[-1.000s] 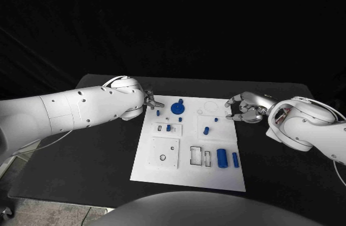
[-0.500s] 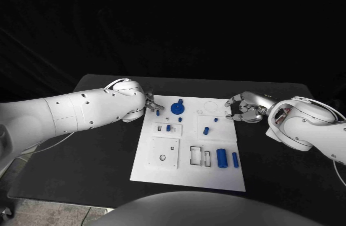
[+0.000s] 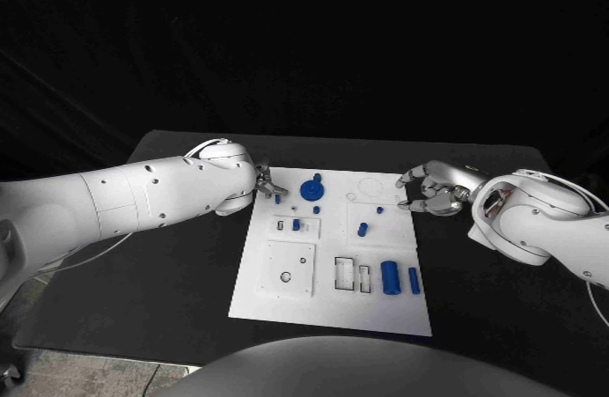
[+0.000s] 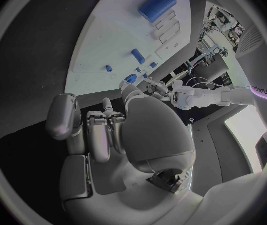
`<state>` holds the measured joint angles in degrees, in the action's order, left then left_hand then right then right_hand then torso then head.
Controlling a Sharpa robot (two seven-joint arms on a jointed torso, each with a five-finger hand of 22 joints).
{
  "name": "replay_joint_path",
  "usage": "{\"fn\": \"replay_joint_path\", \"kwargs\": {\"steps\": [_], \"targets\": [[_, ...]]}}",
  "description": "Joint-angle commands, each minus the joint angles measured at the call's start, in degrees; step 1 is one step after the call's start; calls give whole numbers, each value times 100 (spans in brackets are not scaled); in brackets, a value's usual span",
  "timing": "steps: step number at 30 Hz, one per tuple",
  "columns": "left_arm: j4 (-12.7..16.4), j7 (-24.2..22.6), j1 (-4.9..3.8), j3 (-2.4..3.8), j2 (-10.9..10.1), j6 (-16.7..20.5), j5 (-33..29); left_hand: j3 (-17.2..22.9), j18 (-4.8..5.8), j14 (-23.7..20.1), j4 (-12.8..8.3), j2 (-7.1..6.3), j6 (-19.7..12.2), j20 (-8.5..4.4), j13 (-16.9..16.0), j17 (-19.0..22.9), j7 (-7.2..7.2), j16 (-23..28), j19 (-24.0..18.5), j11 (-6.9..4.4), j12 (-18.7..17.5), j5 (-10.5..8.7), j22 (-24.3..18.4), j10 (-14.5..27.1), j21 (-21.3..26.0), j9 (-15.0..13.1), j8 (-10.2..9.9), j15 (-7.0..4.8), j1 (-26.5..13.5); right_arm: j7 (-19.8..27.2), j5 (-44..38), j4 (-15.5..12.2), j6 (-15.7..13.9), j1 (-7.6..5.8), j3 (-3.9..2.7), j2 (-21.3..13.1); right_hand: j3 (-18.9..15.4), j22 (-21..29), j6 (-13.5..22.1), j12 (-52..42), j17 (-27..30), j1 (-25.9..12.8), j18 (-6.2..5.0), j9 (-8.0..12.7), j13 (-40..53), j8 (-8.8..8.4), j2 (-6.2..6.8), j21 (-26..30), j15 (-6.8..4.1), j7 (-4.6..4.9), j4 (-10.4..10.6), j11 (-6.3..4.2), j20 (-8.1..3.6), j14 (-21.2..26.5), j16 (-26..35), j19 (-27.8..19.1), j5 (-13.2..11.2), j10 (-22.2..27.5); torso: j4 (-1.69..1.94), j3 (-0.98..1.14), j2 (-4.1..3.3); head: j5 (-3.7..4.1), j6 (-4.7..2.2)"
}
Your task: Assemble the parts on the task board
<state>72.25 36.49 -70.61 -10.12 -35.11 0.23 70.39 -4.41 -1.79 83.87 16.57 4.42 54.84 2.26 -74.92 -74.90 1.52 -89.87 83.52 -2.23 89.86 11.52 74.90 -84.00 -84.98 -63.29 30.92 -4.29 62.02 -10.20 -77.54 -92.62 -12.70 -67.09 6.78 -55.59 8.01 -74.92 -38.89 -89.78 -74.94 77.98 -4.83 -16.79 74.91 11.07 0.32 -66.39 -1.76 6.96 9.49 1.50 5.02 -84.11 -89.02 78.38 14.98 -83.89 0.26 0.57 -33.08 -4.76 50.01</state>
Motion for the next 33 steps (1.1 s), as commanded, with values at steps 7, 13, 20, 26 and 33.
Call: {"fn": "replay_joint_path", "kwargs": {"steps": [7,13,20,26,33], "targets": [[-43,-72,15,-1,32,-185,-47,-12,-43,613,-3,19,-47,10,-1508,-1510,-8,-13,-55,32,14,171,908,-600,37,-28,-51,19,107,35,-23,-7,61,3,0,1,1,-800,-24,-22,-1440,15,-46,8,1509,-31,-4,34,34,1,-22,36,-11,-527,20,-37,27,-611,-2,2,4,2,-1],[-80,-99,17,-2,65,-239,-67,-1,-45,613,-4,32,-57,16,-1508,-1510,-5,-13,-62,36,14,253,906,-600,45,-38,-66,24,141,32,-21,-7,69,3,0,1,4,-800,-23,-22,-1441,19,-47,9,1509,-32,-4,35,33,1,-26,36,-11,-527,19,-37,30,-611,-2,1,0,29,-1],[-138,-140,20,-2,99,-278,-89,11,-38,613,-2,42,-69,21,-1508,-1510,0,-13,-42,40,14,351,928,-600,32,-45,-87,28,175,27,-17,-12,70,3,0,-1,14,-799,-24,-22,-1440,31,-48,14,1509,-33,-6,41,32,0,-38,35,-12,-526,20,-38,45,-611,0,3,0,67,-1],[-182,-191,25,-2,115,-302,-129,31,-38,613,-2,58,-95,26,-1508,-1510,6,-13,-39,45,14,476,934,-600,34,-40,-132,32,216,19,0,-21,80,3,0,-14,15,-799,-25,-22,-1440,32,-48,14,1509,-33,-6,41,32,0,-39,35,-12,-526,21,-38,47,-611,-1,2,1,72,-1],[-216,-223,29,-2,137,-356,-203,41,-27,613,-1,62,-116,29,-1508,-1510,13,-13,-3,49,14,527,966,-600,7,-31,-167,34,237,-2,20,-45,94,2,0,-31,22,-800,-26,-22,-1440,38,-47,17,1509,-34,-9,39,31,0,-44,34,-13,-527,19,-35,58,-611,-7,2,-12,72,-1]]}}
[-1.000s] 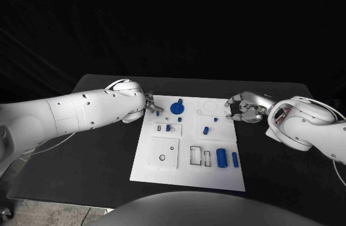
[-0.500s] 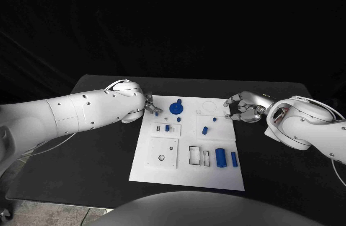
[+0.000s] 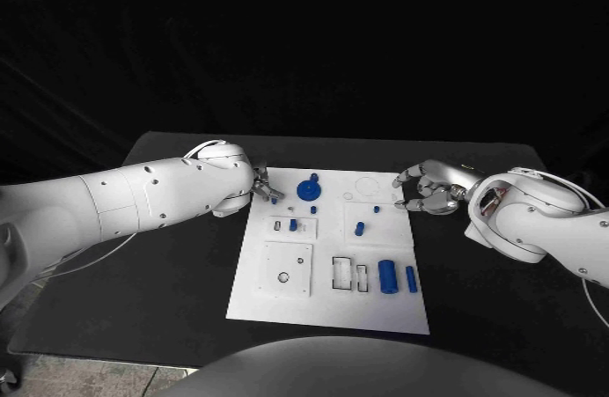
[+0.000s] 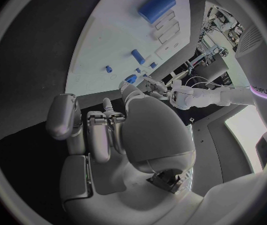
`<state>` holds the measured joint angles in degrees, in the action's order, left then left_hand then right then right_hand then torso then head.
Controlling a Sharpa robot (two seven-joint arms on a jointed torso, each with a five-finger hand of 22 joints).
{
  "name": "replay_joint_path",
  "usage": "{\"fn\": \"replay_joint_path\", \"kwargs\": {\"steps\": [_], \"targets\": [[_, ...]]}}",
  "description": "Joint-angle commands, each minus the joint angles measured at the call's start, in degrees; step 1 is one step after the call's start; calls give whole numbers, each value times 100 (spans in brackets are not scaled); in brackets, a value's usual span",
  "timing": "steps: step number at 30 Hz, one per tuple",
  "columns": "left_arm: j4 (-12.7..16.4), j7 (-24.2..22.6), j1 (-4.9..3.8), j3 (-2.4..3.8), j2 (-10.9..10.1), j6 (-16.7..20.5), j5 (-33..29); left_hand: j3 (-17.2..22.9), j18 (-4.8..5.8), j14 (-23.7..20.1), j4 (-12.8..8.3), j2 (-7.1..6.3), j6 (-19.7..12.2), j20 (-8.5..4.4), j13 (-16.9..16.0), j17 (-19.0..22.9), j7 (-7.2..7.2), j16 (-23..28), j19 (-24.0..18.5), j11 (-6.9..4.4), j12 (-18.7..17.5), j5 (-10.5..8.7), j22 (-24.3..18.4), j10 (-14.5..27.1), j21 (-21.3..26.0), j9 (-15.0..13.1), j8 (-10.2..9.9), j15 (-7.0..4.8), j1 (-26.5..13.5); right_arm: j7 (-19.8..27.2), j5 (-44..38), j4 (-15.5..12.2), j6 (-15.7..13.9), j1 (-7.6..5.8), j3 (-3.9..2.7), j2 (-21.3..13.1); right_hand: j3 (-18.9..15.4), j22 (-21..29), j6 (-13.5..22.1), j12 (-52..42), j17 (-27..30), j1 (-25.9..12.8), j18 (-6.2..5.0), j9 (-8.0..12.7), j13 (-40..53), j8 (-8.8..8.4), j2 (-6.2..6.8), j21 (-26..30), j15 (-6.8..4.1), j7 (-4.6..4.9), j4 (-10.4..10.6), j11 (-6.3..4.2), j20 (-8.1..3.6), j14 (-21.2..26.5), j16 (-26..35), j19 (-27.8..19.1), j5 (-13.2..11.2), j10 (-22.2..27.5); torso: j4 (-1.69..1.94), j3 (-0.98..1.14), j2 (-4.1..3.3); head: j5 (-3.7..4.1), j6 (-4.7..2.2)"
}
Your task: Assemble the parts on the task board
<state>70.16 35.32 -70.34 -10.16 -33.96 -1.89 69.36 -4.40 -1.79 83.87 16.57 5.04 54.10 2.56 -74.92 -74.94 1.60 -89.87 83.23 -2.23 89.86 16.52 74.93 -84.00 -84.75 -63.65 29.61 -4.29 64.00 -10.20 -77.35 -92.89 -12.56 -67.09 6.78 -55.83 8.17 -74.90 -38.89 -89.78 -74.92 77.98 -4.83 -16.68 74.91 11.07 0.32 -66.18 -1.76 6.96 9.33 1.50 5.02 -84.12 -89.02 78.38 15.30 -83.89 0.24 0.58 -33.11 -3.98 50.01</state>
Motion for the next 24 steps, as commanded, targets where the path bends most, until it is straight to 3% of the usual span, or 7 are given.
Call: {"fn": "replay_joint_path", "kwargs": {"steps": [1,9,16,24], "targets": [[-12,-116,3,2,26,-143,-106,46,-28,613,-3,3,-49,0,-1508,-1506,7,-13,25,50,14,40,962,-600,-15,8,-46,34,47,-6,5,-23,86,2,0,-10,6,-802,-26,-22,-1443,38,-47,6,1509,-34,-9,17,31,0,-28,34,-13,-527,20,-36,26,-611,-2,0,-6,-6,-1],[-74,-211,4,4,71,-108,-126,120,-28,613,-8,8,-56,8,-1508,-1506,11,-13,30,55,14,354,976,-600,-12,33,-144,42,171,-23,34,-47,127,1,0,-30,12,-801,-27,-22,-1442,42,-47,9,1509,-34,-13,23,31,0,-32,34,-14,-526,21,-37,35,-611,-1,0,-4,-21,-1],[-133,-325,4,3,103,-52,-159,308,-27,613,-18,-45,-66,2,-1508,-1506,-3,-13,37,44,14,1008,995,-600,-8,34,-237,33,413,-26,55,-56,139,0,0,-36,19,-800,-27,-22,-1443,47,-48,11,1509,-35,-17,26,31,0,-36,34,-14,-527,19,-38,42,-611,2,-2,8,-9,-1],[-146,-394,6,2,100,16,-189,692,-24,613,-44,-214,-46,-21,-1508,-1506,-29,-13,51,17,14,1896,1022,-600,-7,-11,-283,8,739,-28,64,-48,136,-1,-1,-38,47,-802,-29,-22,-1444,69,-47,22,1509,-38,-26,26,29,1,-58,33,-16,-528,18,-34,90,-611,1,2,12,-12,-1]]}}
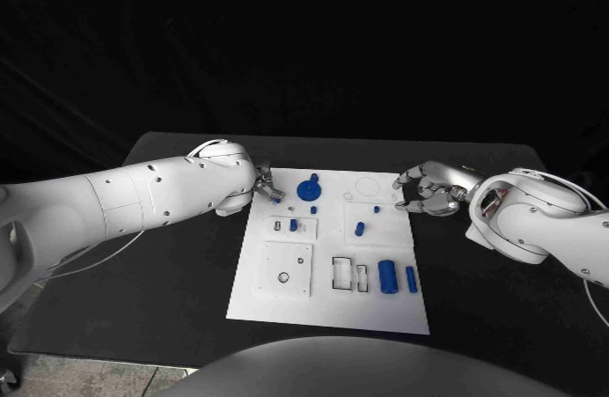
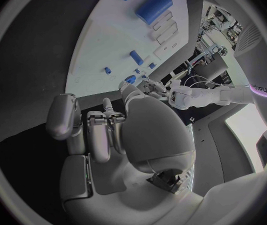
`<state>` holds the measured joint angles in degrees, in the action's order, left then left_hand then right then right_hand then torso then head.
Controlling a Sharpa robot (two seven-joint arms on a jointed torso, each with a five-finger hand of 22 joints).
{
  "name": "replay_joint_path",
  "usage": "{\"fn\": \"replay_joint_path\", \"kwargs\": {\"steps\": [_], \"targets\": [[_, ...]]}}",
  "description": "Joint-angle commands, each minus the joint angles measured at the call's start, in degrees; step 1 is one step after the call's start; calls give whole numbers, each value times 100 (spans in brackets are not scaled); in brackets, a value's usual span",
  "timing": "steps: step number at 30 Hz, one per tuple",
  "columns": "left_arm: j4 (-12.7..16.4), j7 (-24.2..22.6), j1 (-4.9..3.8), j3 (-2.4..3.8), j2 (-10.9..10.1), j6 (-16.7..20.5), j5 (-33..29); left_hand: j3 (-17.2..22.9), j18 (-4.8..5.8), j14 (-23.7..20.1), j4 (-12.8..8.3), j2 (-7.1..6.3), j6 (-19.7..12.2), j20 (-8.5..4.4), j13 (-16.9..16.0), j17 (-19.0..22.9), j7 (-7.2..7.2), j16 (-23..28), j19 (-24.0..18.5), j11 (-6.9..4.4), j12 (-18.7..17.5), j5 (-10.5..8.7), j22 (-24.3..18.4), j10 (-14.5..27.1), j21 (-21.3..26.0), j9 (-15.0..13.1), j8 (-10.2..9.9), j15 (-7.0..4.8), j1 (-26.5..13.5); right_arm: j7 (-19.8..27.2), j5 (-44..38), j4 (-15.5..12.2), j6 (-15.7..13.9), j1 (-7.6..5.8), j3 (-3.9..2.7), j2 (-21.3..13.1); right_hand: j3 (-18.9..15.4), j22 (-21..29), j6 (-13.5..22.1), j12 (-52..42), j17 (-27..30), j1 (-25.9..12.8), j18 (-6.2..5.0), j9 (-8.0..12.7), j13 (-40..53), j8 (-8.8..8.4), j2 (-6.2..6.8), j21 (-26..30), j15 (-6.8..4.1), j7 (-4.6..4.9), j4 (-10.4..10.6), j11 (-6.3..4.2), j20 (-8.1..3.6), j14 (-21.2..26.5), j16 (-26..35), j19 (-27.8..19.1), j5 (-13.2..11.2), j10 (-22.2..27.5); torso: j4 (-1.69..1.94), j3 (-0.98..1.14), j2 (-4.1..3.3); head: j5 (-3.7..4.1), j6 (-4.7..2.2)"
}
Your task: Assemble the parts on the task board
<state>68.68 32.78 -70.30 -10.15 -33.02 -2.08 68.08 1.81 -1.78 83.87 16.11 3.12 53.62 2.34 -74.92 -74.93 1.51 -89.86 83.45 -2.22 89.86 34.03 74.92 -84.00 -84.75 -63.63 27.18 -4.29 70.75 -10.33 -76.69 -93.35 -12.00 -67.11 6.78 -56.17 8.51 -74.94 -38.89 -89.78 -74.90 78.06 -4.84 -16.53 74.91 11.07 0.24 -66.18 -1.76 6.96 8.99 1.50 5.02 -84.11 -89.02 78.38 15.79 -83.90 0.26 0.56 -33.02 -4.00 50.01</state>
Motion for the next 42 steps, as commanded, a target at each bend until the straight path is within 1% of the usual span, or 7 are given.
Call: {"fn": "replay_joint_path", "kwargs": {"steps": [1,9,19,26,29,38,42], "targets": [[4,-142,1,1,4,35,-66,108,-25,613,7,-41,5,0,-1508,-1507,-21,-14,28,15,14,207,1024,-600,-5,-18,-43,7,77,-15,-2,0,79,1,0,-3,23,-798,-30,-22,-1443,66,-47,12,1509,-39,-19,29,29,2,-32,33,-17,-527,21,-34,67,-610,-1,5,4,-9,-1],[24,-119,1,-4,-36,-20,-150,342,-26,613,-11,-209,10,-8,-1508,-1507,-26,-14,25,8,14,485,1032,-600,6,-52,-63,1,164,-17,22,7,72,2,0,-4,38,-798,-31,-22,-1443,70,-47,21,1509,-42,-16,33,28,3,-44,35,-17,-526,21,-33,114,-610,-2,3,2,-7,-1],[276,-42,1,-8,-231,133,-179,397,-31,613,-11,-325,9,-9,-1508,-1507,-20,-14,9,10,14,523,1025,-600,22,-62,-77,0,158,-21,49,16,59,2,0,-6,43,-796,-31,-22,-1441,72,-49,23,1509,-42,-14,43,29,4,-48,35,-17,-525,24,-37,128,-610,2,5,1,-9,-1],[739,139,-1,-7,-546,450,-181,408,-35,613,12,-362,6,-8,-1508,-1507,-13,-14,-4,15,14,492,1017,-600,35,-60,-91,4,122,-24,63,18,47,3,0,-10,47,-793,-31,-22,-1438,75,-51,26,1509,-44,-10,54,29,4,-53,34,-18,-522,30,-41,139,-610,3,7,4,-21,-1],[987,230,-1,-13,-703,650,-182,409,-34,613,15,-372,5,-7,-1508,-1507,-12,-14,-1,16,14,486,1019,-600,34,-59,-94,4,114,-25,65,15,44,3,0,-18,50,-792,-30,-22,-1437,78,-52,28,1509,-45,-7,58,29,4,-59,34,-18,-521,31,-42,146,-610,3,1,-2,-27,-1],[1711,290,6,-97,-1123,1255,-74,436,-32,613,0,-391,-2,-7,-1508,-1507,-19,-14,6,14,14,495,1026,-600,28,-60,-102,5,130,-29,67,9,41,8,1,-52,61,-792,-30,-22,-1437,90,-51,33,1509,-47,-3,59,29,4,-72,34,-18,-521,32,-41,161,-610,14,-1,1,-27,-1],[1991,272,35,-154,-1250,1466,75,444,-35,613,-2,-394,-6,-7,-1508,-1507,-18,-14,-4,14,14,495,1019,-600,37,-60,-106,5,133,-32,70,8,45,12,1,-59,64,-792,-30,-22,-1436,93,-52,34,1509,-47,-2,60,29,4,-76,34,-18,-520,33,-42,164,-610,14,3,3,-72,-1]]}}
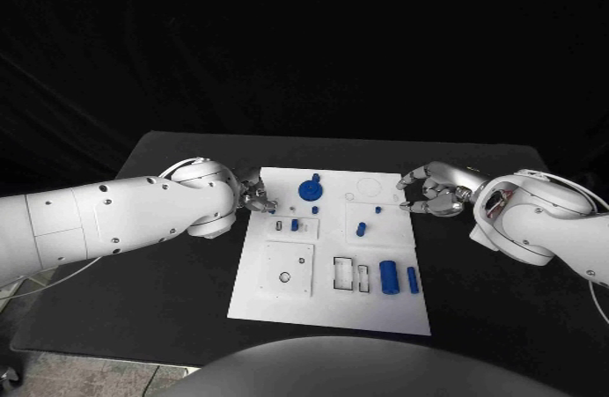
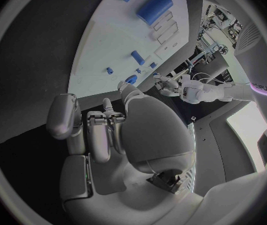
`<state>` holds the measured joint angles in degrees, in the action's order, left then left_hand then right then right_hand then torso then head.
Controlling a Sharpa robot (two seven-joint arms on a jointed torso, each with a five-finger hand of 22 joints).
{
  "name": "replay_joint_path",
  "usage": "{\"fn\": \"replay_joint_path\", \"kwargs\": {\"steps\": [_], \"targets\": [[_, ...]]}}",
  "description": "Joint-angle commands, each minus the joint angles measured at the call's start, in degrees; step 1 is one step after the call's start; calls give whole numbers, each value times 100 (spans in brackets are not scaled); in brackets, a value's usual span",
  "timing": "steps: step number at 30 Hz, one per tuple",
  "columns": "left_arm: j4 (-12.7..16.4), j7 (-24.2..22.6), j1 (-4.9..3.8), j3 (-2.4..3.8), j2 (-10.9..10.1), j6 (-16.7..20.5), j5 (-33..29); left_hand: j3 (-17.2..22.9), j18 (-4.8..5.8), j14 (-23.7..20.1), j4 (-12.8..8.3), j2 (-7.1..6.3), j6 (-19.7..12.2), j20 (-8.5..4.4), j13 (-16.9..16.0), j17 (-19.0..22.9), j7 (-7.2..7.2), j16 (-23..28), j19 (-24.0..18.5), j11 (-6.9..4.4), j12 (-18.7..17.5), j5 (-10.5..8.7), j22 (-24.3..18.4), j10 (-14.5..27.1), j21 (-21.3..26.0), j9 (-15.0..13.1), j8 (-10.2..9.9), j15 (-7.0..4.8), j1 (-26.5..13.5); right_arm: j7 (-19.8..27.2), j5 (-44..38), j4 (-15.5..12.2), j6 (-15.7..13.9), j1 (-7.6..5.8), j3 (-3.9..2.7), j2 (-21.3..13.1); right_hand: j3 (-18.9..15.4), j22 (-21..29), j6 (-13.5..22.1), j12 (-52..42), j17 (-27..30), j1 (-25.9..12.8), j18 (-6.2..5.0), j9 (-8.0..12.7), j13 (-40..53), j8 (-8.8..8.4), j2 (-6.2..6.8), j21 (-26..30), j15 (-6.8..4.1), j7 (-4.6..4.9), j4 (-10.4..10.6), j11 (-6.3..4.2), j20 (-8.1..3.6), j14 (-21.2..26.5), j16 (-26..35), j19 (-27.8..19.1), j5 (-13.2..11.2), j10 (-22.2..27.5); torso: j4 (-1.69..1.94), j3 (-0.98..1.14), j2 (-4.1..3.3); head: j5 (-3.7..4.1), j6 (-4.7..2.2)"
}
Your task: Assemble the parts on the task board
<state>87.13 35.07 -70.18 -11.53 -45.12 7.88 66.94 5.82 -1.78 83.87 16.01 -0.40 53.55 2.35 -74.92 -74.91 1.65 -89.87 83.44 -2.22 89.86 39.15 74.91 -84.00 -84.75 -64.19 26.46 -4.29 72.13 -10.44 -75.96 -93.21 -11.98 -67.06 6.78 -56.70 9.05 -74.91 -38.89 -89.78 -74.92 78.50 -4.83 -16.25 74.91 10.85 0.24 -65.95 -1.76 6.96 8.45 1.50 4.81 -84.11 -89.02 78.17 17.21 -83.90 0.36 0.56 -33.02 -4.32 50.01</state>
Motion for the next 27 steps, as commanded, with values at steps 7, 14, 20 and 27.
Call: {"fn": "replay_joint_path", "kwargs": {"steps": [7,14,20,27], "targets": [[362,60,188,-47,-114,717,481,93,-39,613,32,-19,-2,-4,-1508,-1509,-20,-13,-18,21,14,-84,1014,-600,52,-1,-51,9,-26,-23,-2,4,38,10,0,2,25,-794,-30,-22,-1433,64,-53,12,1509,-27,3,44,29,4,-40,33,3,-519,35,-22,40,-610,11,0,5,-52,-1],[413,90,277,-54,-121,688,548,110,-39,613,44,-11,8,-2,-1508,-1509,-16,-13,-19,25,14,-115,1015,-600,53,0,-54,12,-49,-24,1,9,44,12,0,7,34,-794,-31,-22,-1432,72,-54,16,1509,-28,4,47,29,4,-50,33,2,-518,37,-23,50,-610,-6,9,9,-83,-1],[397,103,316,-56,-97,621,558,123,-40,613,48,-1,11,-1,-1508,-1509,-15,-13,-24,27,14,-127,1012,-600,58,1,-58,14,-60,-26,2,12,49,12,0,8,34,-794,-31,-22,-1432,72,-54,16,1509,-28,4,47,29,4,-50,33,2,-518,37,-23,50,-610,-5,6,2,-93,-1],[386,108,356,-58,-82,574,560,138,-41,613,51,14,10,0,-1508,-1509,-14,-13,-25,28,14,-136,1012,-600,59,2,-62,15,-68,-24,6,17,46,13,0,4,45,-794,-32,-22,-1433,80,-54,20,1509,-29,6,49,28,5,-60,33,2,-519,35,-22,63,-610,-4,3,2,-77,-1]]}}
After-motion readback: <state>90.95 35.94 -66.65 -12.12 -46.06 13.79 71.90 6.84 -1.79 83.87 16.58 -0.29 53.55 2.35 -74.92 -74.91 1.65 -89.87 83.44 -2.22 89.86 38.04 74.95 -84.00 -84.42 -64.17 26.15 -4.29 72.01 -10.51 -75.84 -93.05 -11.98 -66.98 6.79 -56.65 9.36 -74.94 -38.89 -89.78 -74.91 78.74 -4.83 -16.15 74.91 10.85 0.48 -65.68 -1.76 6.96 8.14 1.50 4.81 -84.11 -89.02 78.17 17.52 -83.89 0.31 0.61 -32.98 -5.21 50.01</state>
